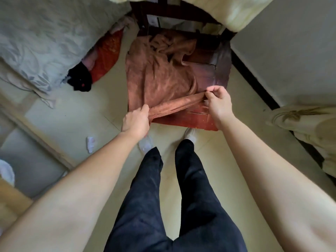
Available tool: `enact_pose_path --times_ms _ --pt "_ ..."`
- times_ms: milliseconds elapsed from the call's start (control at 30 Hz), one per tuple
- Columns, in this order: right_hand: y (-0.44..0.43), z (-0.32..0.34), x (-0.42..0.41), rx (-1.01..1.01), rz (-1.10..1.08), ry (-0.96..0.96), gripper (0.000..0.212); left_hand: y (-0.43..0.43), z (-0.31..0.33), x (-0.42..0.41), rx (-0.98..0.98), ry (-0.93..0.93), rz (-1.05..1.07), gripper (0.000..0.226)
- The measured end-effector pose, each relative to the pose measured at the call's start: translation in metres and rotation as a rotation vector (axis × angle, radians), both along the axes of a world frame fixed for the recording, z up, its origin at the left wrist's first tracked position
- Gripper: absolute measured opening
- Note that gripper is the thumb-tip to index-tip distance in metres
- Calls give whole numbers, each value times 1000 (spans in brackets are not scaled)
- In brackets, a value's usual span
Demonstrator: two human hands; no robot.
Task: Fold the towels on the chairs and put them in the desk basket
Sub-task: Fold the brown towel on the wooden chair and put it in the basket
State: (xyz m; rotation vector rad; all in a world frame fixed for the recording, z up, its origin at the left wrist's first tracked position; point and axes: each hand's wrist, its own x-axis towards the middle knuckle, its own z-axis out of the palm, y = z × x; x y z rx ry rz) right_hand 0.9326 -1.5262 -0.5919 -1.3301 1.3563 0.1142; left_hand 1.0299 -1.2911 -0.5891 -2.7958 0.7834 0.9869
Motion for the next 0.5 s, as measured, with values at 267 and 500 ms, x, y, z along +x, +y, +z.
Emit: enact_pose_path --times_ms 267,500 --pt "-35 161 41 -150 122 -171 13 -26 172 53 -171 -306 -48 49" --pt "-41 299 54 -153 88 -455 11 -22 300 76 -310 -514 15 25"
